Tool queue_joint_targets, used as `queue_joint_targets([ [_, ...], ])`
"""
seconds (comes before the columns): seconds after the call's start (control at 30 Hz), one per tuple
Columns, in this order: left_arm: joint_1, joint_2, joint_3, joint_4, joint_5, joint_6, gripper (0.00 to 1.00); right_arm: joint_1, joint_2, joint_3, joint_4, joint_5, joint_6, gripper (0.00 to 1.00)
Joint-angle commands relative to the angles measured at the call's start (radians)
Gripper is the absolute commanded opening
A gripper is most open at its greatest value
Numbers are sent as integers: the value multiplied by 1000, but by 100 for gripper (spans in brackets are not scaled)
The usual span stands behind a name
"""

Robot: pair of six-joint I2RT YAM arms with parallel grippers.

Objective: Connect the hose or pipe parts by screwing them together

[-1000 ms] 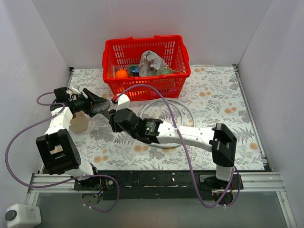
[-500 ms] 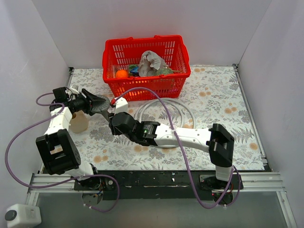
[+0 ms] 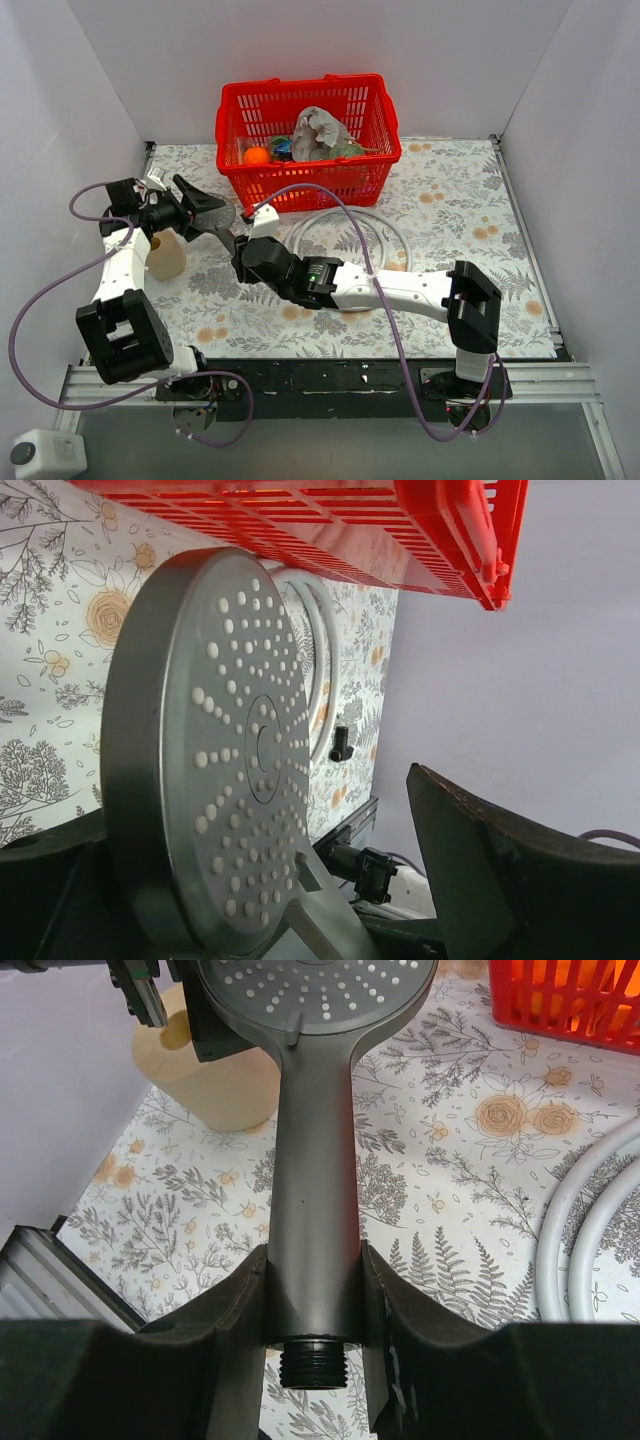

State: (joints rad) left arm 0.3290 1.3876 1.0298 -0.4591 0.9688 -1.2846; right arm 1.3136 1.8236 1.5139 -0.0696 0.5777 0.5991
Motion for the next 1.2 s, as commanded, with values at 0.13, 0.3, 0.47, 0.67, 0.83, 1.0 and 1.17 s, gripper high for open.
queue_joint_targets([
  [0.13,-4,-76,15,22,90,-27,70,-19,-50,-14,51,37,27,1],
  [0.3,-4,-117,-25,89,84,-81,50,-28,-52,-9,31,22,71,1],
  [0.47,-4,-144,-45,115,62,-105,25,-31,-47,-4,17,5,103,1],
  [0.67,-2,-145,-74,125,57,-91,0,-33,-44,-6,31,-44,87,1],
  [0.83,-4,-133,-59,70,10,3,0,-45,-90,-69,-21,-48,28,73],
  [1.0,-4,-127,-83,50,-27,56,0,-128,-299,-427,113,-192,-102,82],
  [1.17,-2,-122,-119,53,-35,96,0,-169,-458,-606,99,-211,-232,81],
])
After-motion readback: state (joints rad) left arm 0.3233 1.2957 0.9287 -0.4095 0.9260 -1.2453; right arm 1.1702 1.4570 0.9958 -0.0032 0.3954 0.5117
